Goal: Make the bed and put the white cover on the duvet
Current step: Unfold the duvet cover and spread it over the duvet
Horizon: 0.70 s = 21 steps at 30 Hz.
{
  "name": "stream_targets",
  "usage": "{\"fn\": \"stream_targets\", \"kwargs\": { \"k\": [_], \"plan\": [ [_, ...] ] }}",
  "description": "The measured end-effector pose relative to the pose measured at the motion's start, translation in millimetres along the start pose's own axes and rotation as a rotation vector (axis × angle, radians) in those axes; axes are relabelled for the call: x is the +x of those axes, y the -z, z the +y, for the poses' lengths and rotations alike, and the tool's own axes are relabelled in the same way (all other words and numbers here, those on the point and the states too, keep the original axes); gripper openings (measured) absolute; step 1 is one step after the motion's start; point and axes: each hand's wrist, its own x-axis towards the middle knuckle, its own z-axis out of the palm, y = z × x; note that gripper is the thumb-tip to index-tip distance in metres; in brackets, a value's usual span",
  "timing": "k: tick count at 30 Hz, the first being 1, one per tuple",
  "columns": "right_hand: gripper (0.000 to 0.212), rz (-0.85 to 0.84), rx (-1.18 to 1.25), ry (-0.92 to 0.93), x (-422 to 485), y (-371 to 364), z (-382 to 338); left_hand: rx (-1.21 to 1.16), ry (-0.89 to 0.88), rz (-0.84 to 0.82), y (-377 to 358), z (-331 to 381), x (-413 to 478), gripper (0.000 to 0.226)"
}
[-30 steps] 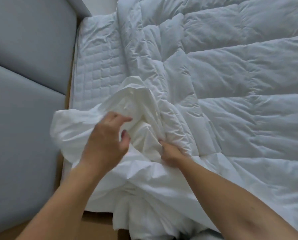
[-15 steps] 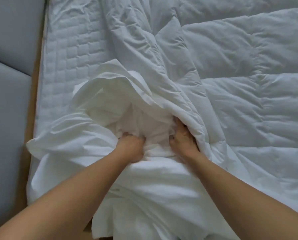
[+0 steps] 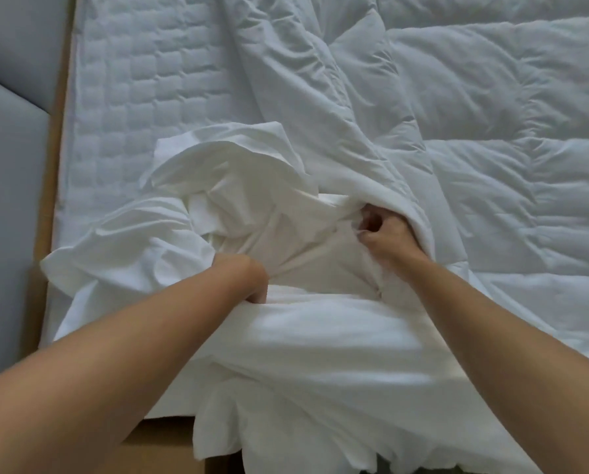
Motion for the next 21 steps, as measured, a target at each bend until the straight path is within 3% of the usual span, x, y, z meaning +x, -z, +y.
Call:
{"fn": "stream_targets", "kwargs": {
  "k": [3,5,7,9,11,13,15,18,20,21],
  "plan": [
    [0.028,0.314,-0.114,0.123,7,16,-5,-0.038,0.074,0.045,3,-23,-6,0.037],
    [0.023,0.273,-0.136,0.163,3,12,-7,-0.021,0.112,0.048,4,-33,-4,0.044],
    [0.032,0.158,-0.284,0.252,-9,0,-3,0.048,0.171,0.072,2,-29,2,0.049],
    [0.034,0.089,-0.536,0.468,-26,-14,5,0.184,0.15,0.187,1,-10,5,0.05],
    [0.021,-0.194,-0.783,0.557,-42,-17,11,0.314,-0.062,0.458,5,16,5,0.045],
    [0.016,-0.544,-1.109,0.447,-46,-18,13,0.281,-0.367,0.684,9,43,4,0.039],
    [0.029,-0.631,-1.257,0.378,-43,-19,19,0.148,-0.558,0.76,15,66,8,0.039],
    [0.054,-0.366,-1.193,0.331,-36,-23,27,-0.05,-0.465,0.792,19,76,31,0.045],
    [0.091,-0.21,-1.17,0.312,-31,-14,19,-0.209,-0.301,0.625,18,67,52,0.075],
    [0.097,-0.132,-1.128,0.305,-25,-7,19,-0.255,-0.236,0.536,15,62,62,0.09]
  ]
}}
